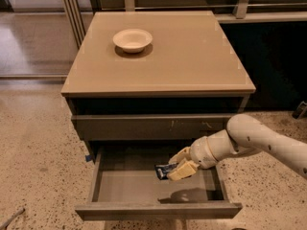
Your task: Place rxbar blueberry into middle drawer
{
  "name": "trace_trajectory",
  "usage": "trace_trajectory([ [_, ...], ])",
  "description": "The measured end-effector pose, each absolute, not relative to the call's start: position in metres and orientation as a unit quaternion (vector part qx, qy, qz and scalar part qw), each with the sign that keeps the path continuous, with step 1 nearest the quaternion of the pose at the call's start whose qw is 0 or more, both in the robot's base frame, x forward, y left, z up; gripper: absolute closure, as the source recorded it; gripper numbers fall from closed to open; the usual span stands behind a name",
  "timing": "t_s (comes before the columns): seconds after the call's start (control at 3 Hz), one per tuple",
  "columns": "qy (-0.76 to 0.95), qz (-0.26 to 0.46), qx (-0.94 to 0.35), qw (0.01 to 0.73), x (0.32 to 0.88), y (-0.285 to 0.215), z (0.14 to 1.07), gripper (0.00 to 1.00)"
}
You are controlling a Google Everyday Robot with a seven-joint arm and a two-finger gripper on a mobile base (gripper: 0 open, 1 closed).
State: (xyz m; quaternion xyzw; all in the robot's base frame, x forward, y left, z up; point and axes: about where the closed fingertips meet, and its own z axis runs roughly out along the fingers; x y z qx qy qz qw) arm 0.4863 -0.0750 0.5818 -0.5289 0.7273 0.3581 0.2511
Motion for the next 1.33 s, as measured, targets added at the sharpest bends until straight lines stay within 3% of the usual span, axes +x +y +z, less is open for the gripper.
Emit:
trace_trajectory([
  [0.33, 0.727, 0.358, -0.529, 0.25, 0.486, -0.074, 0.581, 1.0],
  [1.0, 0.743, 0.33, -0.521, 0.26, 0.496, -0.057, 0.46, 1.0],
  [1.33, 0.757, 0.279, -0.519, 0.282, 0.504, -0.054, 0.403, 1.0],
])
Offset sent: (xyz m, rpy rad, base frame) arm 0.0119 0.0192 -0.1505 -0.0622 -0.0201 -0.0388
